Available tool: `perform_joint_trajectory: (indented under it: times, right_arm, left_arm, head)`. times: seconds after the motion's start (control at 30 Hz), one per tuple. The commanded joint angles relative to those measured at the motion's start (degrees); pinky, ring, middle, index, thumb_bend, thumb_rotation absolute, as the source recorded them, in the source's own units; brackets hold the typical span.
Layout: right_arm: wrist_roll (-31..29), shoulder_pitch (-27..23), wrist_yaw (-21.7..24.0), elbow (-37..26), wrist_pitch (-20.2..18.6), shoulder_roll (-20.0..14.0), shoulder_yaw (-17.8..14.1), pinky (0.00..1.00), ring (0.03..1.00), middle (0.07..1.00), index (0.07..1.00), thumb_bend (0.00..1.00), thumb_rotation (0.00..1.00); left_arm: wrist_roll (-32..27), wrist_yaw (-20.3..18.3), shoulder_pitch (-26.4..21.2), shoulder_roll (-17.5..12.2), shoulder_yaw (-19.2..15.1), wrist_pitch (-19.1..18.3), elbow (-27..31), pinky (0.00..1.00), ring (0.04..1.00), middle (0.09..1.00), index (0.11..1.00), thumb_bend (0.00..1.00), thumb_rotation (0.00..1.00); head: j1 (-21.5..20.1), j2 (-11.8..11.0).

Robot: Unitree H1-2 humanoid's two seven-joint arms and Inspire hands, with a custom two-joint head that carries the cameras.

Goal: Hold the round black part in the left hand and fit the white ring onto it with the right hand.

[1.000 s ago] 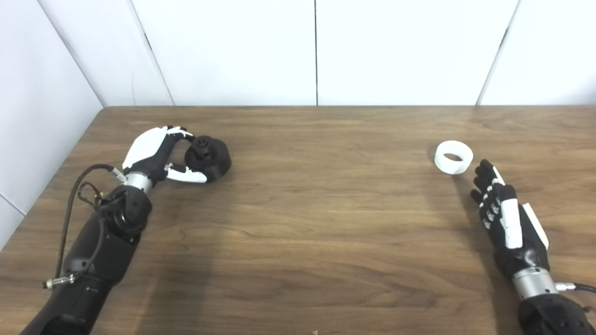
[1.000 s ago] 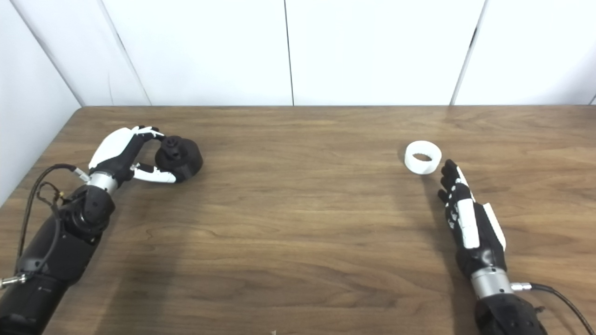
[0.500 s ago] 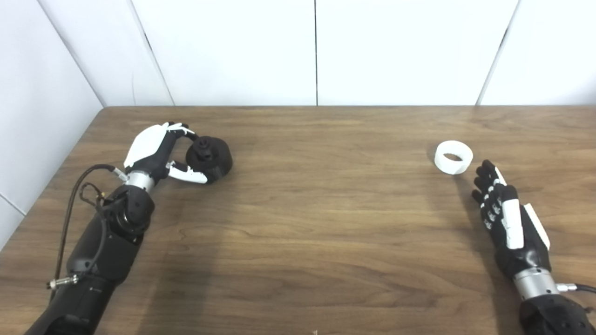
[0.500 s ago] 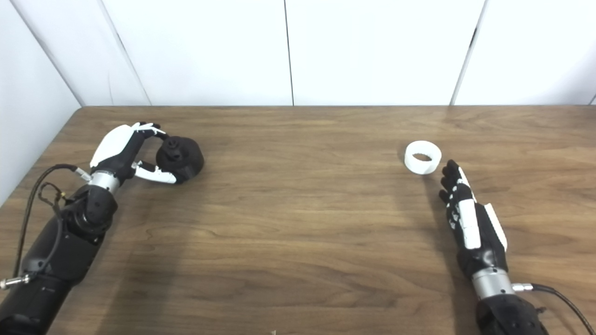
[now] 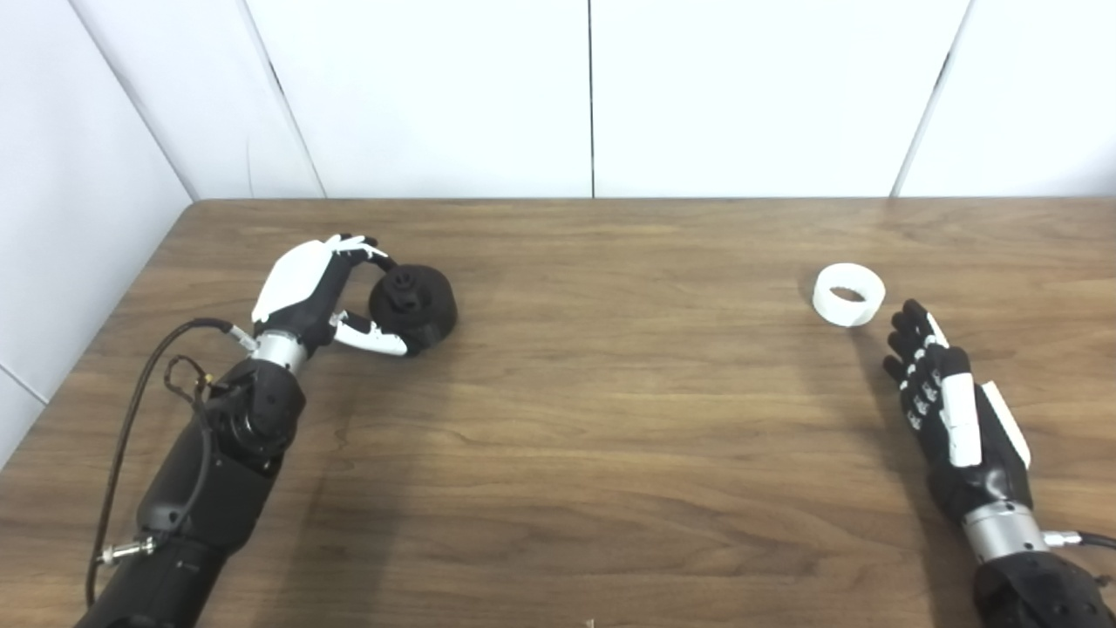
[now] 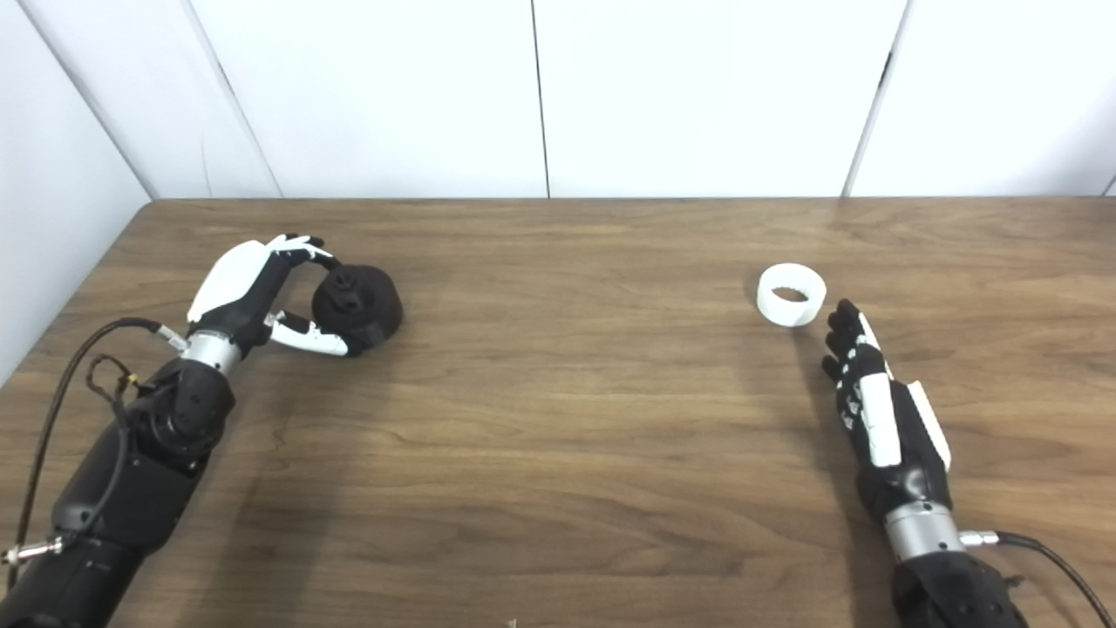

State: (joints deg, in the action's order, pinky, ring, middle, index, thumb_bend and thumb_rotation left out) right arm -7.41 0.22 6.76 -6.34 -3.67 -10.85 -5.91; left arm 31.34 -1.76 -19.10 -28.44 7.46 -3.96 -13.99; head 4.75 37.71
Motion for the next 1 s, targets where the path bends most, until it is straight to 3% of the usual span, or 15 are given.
perform_joint_trajectory:
  times: [0.0, 0.43, 0.63, 0.97]
  right_arm:
    - [-0.14, -0.79, -0.08, -1.41, -0.15, -0.03, 0.03, 1.00, 0.998, 0.985, 0.989, 0.76, 1.00]
    - [0.42, -0.83, -0.35, -1.65, -0.50, 0.38, 0.78, 1.00, 1.000, 0.987, 0.995, 0.75, 1.00]
    - [0.41, -0.86, -0.45, -1.94, -0.95, 0.66, 0.90, 1.00, 1.000, 0.991, 1.000, 0.75, 1.00]
    - [0.46, -1.14, -0.29, -1.67, -0.62, 0.60, 0.78, 1.00, 1.000, 0.989, 1.000, 0.76, 1.00]
  left_arm:
    - [-0.33, -1.31, -0.53, -0.22, 0.33, -0.13, 3.94, 0.90, 0.980, 0.908, 0.609, 0.84, 0.23]
    - [1.27, -7.62, 4.40, 2.04, 4.51, 0.83, 16.79, 0.84, 0.954, 0.892, 0.606, 0.84, 0.24]
    - [2.83, -8.73, 6.82, 4.63, 7.60, 1.31, 20.30, 0.93, 0.964, 0.900, 0.613, 0.86, 0.26]
    - [5.61, -8.26, 10.37, 8.90, 12.59, 4.46, 23.25, 0.98, 0.968, 0.902, 0.613, 0.85, 0.30]
  head:
    - [0.01, 0.10]
    - [-0.28, 0.43]
    - [-0.99, 0.65]
    - [-1.76, 1.05]
